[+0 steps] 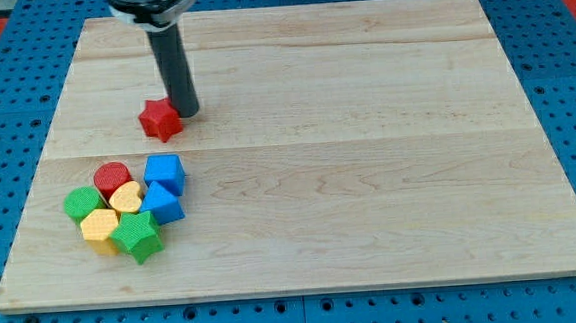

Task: Push the red star into the red circle

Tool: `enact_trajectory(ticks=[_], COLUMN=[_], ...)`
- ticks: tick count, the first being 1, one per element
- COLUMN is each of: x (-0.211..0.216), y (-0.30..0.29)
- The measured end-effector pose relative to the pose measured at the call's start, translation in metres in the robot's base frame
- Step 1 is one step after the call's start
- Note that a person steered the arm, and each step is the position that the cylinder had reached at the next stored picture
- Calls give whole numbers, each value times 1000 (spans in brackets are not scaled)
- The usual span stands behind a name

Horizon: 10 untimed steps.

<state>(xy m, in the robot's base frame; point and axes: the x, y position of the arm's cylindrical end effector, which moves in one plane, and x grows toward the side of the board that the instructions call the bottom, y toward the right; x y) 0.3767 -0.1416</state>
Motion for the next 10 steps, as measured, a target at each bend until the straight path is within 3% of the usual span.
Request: enact_trajectory(ticks=[1,2,4,5,7,8,10], x=[3,22,4,28,37,59,58], y=[-52,-64,-163,-141,-85,-72,-74])
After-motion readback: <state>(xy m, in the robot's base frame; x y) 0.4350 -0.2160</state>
